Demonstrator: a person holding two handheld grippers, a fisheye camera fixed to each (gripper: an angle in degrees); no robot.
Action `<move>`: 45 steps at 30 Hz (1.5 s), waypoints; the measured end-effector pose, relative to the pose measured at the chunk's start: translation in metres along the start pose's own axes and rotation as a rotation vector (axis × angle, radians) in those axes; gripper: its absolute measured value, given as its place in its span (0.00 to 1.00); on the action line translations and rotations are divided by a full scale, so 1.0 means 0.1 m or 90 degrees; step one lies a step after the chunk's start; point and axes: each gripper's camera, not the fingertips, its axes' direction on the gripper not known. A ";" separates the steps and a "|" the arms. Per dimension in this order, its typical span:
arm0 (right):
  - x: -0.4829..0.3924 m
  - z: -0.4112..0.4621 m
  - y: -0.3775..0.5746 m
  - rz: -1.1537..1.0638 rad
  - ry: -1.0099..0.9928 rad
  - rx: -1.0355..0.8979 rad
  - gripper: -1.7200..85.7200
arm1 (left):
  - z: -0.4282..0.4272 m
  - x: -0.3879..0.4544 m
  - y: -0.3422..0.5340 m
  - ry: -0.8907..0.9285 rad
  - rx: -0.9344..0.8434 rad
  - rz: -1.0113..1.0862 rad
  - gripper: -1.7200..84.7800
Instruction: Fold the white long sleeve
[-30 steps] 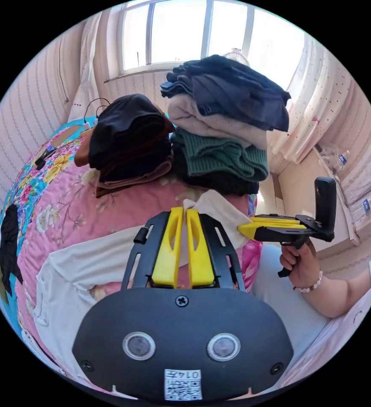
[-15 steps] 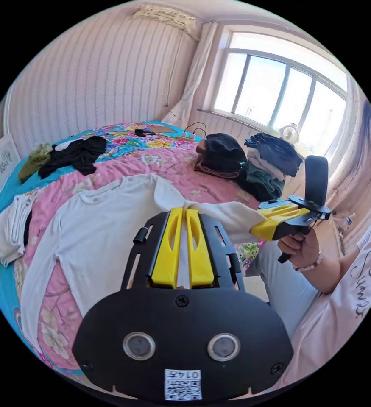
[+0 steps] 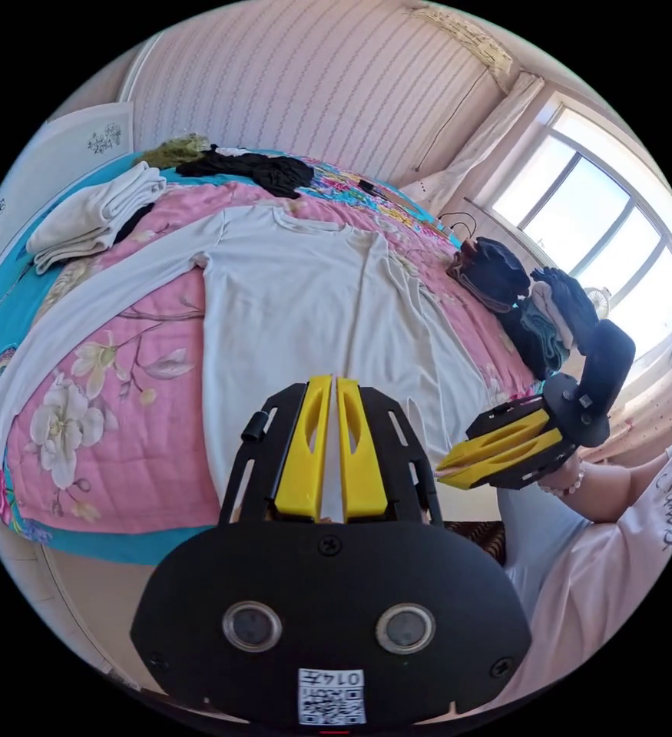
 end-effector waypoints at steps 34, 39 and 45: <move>0.60 0.69 -0.88 0.148 0.118 -0.116 0.02 | -0.40 0.50 -0.39 -0.064 -0.172 0.069 0.01; 0.78 0.42 -0.91 0.146 0.082 -0.108 0.02 | -0.44 0.40 -0.54 -0.070 -0.203 0.069 0.01; 1.43 -0.49 -0.75 0.193 0.169 0.003 0.02 | -0.94 0.24 -1.07 -0.105 -0.143 0.121 0.01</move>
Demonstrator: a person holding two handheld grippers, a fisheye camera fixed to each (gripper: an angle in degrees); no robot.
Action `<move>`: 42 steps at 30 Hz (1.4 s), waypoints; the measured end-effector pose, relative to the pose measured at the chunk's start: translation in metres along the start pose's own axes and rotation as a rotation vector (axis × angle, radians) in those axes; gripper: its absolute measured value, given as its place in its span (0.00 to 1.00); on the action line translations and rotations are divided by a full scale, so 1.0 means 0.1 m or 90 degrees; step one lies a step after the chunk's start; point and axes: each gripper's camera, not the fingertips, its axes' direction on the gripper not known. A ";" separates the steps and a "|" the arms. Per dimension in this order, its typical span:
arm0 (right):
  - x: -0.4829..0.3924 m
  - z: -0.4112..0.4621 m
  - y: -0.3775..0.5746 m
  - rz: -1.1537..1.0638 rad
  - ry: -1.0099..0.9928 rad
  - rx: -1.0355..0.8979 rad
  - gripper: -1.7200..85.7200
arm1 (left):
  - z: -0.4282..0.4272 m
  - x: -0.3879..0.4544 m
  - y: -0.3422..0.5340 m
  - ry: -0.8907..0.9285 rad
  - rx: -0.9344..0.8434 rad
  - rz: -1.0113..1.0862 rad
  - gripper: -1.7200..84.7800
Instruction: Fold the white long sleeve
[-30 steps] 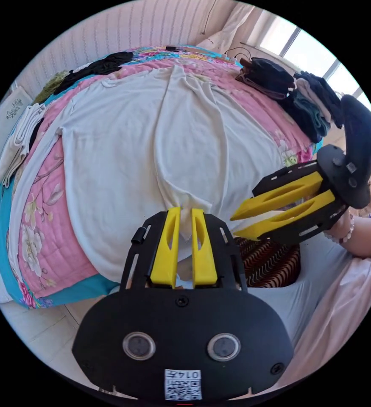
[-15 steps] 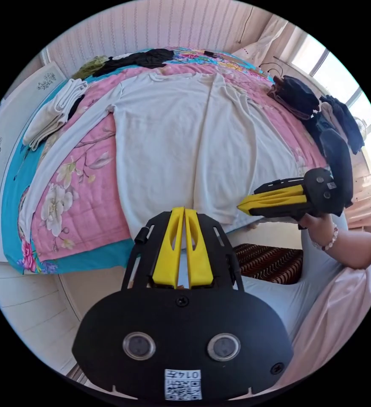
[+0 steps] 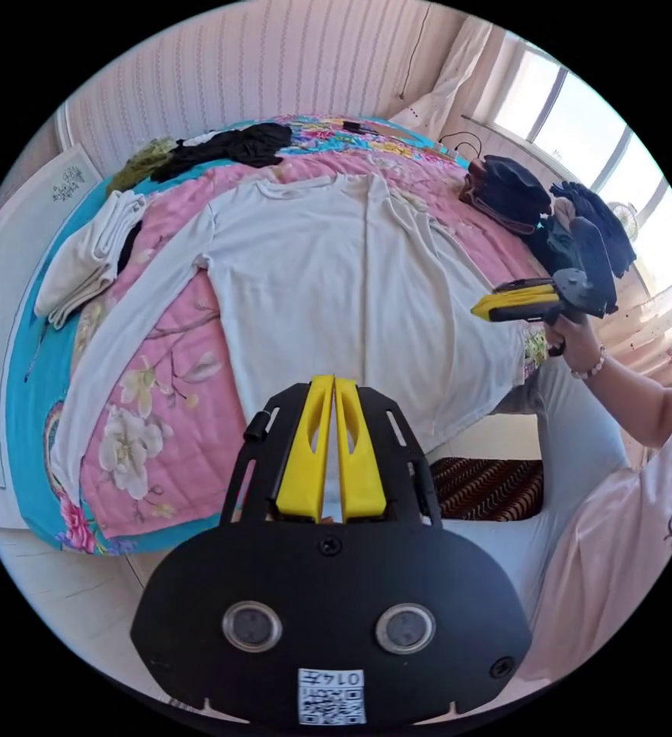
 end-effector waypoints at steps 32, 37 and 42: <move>2.25 0.05 -0.56 0.267 -0.072 0.148 0.02 | 1.34 -0.44 -3.93 0.160 -0.013 -0.015 0.01; 2.18 0.15 -0.68 0.271 -0.059 0.142 0.02 | 1.02 -0.70 -3.80 0.186 0.019 -0.036 0.07; 2.02 0.11 -0.68 0.295 -0.031 0.151 0.02 | 0.10 -1.19 -3.31 0.178 0.113 -0.031 0.09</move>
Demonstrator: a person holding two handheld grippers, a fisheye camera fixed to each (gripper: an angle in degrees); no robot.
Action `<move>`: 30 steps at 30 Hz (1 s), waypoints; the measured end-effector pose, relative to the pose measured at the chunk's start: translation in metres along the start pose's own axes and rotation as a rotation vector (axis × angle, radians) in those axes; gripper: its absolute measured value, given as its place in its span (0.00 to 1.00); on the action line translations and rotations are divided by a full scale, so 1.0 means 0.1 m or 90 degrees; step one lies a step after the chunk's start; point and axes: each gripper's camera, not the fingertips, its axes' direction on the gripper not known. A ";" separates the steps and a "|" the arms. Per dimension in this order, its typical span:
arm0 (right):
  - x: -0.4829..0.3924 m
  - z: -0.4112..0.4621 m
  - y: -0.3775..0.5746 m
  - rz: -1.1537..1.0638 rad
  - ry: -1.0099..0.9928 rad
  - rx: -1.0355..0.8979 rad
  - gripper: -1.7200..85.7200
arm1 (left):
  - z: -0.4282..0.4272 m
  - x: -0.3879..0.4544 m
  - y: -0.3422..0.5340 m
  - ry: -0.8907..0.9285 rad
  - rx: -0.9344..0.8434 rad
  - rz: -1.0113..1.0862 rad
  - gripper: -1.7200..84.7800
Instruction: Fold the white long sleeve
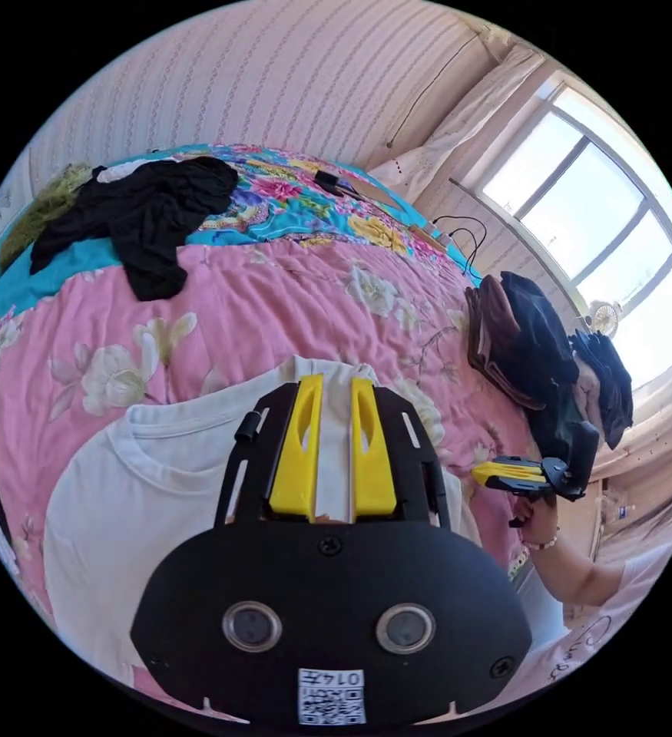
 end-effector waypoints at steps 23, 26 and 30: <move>-4.71 2.46 -0.01 -0.522 -0.306 -0.333 0.05 | -4.33 -1.63 5.96 -0.293 0.308 -0.557 0.02; -5.46 2.92 0.11 -0.577 -0.258 -0.356 0.07 | -4.43 -1.77 6.11 -0.309 0.343 -0.564 0.06; -6.26 3.43 0.16 -0.634 -0.174 -0.354 0.08 | -4.46 -2.06 6.21 -0.295 0.414 -0.574 0.10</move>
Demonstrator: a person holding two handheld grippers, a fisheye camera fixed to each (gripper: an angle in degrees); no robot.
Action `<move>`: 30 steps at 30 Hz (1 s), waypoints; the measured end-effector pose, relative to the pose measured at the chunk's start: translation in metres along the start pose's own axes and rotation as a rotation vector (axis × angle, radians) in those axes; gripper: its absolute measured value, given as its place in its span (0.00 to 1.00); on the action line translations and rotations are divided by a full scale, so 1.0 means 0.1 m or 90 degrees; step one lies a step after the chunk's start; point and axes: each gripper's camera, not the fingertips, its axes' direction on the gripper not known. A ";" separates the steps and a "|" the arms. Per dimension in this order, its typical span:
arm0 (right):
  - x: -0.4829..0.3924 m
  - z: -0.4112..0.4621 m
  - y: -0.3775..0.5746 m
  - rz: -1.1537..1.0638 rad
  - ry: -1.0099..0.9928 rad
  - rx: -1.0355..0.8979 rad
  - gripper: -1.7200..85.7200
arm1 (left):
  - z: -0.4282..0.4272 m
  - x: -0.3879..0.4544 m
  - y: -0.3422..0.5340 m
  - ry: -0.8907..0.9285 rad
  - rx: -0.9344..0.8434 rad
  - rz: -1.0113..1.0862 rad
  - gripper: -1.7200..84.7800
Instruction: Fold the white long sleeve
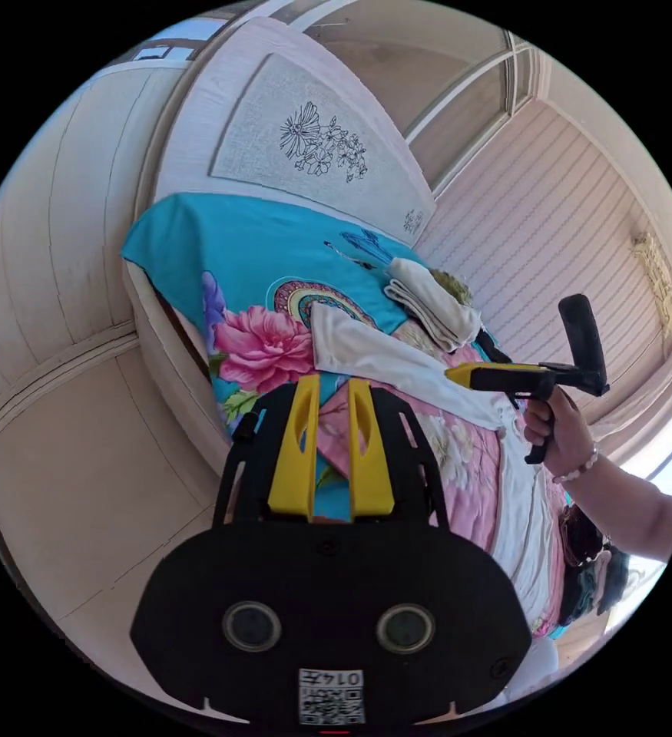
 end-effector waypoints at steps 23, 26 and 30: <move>-0.54 0.93 -0.70 -0.007 0.053 0.011 0.03 | -0.11 -0.02 0.40 -0.086 0.007 0.115 0.02; -0.50 0.55 -0.44 0.012 -0.003 0.063 0.03 | -0.39 0.10 0.46 -0.038 0.028 0.124 0.01; -0.46 -0.18 0.26 0.024 -0.071 0.151 0.03 | -0.83 0.49 0.64 0.102 0.052 0.187 0.01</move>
